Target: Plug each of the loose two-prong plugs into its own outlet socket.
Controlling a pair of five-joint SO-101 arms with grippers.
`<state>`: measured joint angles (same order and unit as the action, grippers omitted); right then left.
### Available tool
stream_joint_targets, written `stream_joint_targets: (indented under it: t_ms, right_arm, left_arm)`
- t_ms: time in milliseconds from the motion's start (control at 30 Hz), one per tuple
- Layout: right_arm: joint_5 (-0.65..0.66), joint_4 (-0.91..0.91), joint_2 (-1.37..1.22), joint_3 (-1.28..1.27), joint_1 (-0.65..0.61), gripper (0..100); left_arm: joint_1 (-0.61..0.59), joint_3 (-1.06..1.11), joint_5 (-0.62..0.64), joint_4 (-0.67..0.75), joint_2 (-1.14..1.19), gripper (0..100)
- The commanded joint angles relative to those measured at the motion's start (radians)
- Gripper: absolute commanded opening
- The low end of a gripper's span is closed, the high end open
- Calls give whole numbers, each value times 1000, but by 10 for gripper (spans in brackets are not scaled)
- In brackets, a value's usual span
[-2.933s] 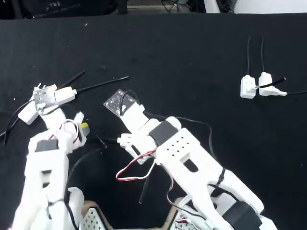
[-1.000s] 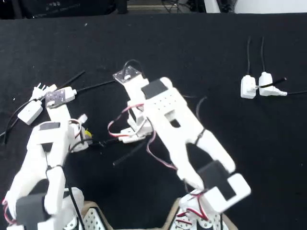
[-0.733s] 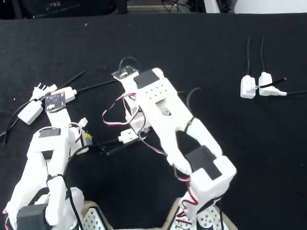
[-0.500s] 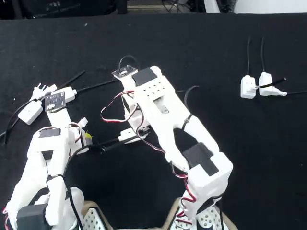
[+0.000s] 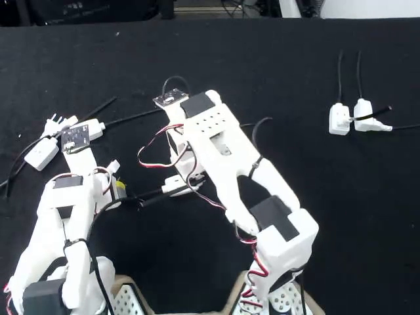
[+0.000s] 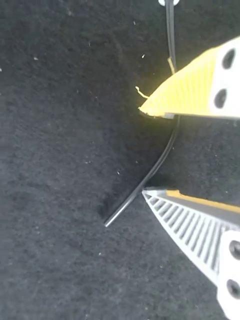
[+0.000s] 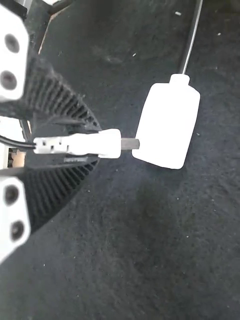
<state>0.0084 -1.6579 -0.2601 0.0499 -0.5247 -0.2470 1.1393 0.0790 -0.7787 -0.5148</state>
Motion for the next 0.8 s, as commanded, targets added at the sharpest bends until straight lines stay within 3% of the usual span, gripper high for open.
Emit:
stream_joint_targets:
  t_ms: [0,767]
  right_arm:
    - [-11,-8,4,59,15,11]
    - [-12,-86,-185,228,18,11]
  left_arm:
    - [-5,-10,-2,9,-29,234]
    - [-10,-13,0,5,-32,234]
